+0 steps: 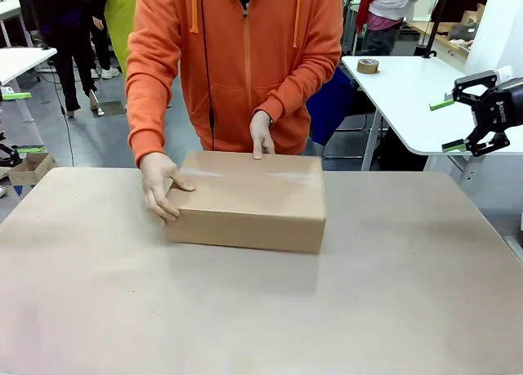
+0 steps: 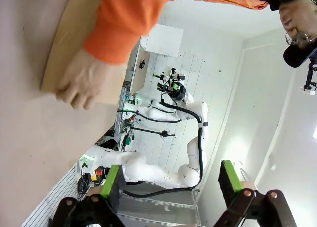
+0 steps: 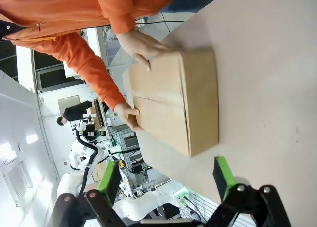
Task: Pack the gift set into the box.
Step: Press and hold the closed box until the human finishes sealing it.
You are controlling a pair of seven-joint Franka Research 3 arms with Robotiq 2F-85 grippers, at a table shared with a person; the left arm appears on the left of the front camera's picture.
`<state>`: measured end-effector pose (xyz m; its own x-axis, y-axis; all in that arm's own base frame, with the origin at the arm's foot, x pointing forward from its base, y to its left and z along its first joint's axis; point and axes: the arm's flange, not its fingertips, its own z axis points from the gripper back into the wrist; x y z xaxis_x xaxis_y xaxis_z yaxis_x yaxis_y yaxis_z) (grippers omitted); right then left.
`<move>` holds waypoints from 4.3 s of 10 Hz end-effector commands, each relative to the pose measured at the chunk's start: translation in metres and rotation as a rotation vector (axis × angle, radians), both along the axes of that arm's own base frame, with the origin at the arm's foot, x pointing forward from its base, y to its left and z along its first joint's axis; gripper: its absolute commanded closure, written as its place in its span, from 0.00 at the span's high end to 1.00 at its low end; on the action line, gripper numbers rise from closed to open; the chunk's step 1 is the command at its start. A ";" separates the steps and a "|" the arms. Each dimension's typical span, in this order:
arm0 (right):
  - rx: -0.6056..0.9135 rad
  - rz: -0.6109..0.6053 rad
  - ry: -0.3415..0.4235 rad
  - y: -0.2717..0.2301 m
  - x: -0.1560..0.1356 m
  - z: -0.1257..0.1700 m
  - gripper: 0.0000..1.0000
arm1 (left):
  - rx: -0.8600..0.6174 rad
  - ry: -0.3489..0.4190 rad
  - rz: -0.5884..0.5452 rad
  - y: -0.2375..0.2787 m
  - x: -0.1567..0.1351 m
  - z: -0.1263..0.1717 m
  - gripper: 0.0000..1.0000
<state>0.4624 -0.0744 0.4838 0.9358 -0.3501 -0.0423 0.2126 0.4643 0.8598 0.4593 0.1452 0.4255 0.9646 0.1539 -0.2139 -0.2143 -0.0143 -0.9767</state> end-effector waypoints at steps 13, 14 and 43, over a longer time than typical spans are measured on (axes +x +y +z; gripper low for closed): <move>-0.217 0.704 -0.163 0.166 0.028 -0.001 1.00 | 0.175 -0.403 -0.442 -0.156 0.022 0.026 1.00; -0.231 1.072 -0.114 0.216 0.008 -0.021 1.00 | 0.218 -0.446 -0.531 -0.199 0.023 0.014 1.00; -0.018 0.986 -1.637 0.296 0.062 -0.165 1.00 | 0.424 -1.995 -0.451 -0.323 0.049 -0.095 1.00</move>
